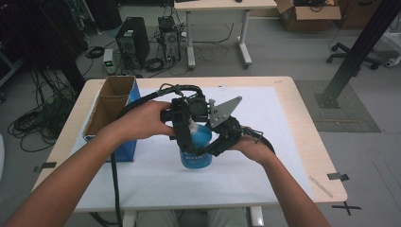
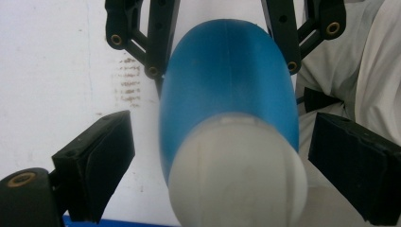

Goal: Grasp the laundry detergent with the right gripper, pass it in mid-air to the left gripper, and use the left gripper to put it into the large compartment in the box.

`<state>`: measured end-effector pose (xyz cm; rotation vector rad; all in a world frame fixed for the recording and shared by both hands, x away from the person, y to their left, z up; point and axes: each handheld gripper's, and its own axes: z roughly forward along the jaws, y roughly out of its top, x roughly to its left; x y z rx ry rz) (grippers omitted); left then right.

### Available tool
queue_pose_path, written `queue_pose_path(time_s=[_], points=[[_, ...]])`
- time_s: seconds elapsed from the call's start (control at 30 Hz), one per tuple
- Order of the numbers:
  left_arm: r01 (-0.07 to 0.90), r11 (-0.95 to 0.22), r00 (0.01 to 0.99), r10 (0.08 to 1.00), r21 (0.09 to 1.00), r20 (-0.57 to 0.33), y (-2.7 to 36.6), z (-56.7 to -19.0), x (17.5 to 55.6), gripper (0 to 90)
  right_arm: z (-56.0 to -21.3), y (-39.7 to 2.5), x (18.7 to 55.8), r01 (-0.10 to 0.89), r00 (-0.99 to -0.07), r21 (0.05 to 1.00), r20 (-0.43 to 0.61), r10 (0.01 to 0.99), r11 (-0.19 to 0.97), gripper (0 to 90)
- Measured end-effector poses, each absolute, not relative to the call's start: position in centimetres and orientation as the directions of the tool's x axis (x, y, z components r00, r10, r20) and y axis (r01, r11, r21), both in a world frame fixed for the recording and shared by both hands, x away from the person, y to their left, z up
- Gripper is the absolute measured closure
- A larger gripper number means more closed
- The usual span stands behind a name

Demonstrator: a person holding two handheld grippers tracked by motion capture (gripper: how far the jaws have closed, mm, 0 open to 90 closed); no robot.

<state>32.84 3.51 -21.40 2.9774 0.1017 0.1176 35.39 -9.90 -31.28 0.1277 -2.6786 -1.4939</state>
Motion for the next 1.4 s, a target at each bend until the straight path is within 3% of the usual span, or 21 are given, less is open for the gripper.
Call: queue_pose_path(time_s=[0.63, 0.73, 1.4], points=[[0.062, -0.986, 0.995, 0.074, 0.156, 0.072, 3.42, -21.58, 32.95, 19.7, -31.12, -10.04, 35.28, -0.03, -0.994, 0.852, 0.029, -0.104, 0.523, 43.0], [0.056, -0.986, 0.995, 0.067, 0.154, 0.072, 3.41, -21.61, 32.91, 24.8, -31.14, -10.02, 35.28, -0.027, -0.994, 0.853, 0.032, -0.103, 0.522, 43.0], [0.042, -0.988, 0.996, 0.053, 0.149, 0.072, 3.27, -21.64, 32.81, 33.6, -31.23, -9.99, 35.24, -0.025, -0.994, 0.85, 0.035, -0.103, 0.526, 43.0]])
